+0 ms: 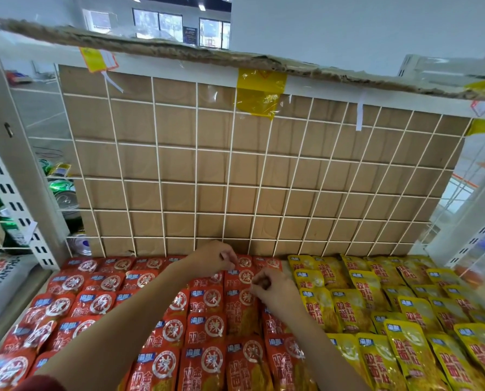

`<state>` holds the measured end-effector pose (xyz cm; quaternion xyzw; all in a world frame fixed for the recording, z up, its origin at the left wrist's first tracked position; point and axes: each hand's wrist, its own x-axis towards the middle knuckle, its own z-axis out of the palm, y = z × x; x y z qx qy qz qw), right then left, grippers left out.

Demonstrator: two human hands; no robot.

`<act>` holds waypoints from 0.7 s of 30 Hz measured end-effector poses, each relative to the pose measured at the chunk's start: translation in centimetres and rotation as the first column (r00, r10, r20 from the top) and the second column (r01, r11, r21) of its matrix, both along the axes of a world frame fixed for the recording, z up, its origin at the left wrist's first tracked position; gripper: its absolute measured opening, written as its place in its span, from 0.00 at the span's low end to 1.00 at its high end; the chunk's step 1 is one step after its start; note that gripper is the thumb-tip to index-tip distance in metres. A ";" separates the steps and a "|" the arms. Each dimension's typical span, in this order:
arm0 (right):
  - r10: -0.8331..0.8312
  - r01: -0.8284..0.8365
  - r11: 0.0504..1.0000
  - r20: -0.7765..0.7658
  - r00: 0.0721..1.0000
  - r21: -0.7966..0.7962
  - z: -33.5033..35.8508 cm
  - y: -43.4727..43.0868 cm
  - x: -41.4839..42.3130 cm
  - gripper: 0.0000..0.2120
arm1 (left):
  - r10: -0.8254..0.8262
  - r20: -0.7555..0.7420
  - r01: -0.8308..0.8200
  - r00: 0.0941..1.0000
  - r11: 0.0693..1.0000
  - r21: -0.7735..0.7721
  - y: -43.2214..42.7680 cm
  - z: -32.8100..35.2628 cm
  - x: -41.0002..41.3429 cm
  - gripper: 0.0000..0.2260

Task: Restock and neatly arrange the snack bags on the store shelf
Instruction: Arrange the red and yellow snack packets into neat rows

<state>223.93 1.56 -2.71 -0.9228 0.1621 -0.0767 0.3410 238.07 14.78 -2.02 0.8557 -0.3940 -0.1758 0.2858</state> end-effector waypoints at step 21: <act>0.044 -0.145 0.934 -0.299 0.953 -0.327 1.7 -0.9 -11.3 0.57 | -0.186 0.304 0.098 0.934 0.954 0.284 4.3 0.3 -13.1 0.23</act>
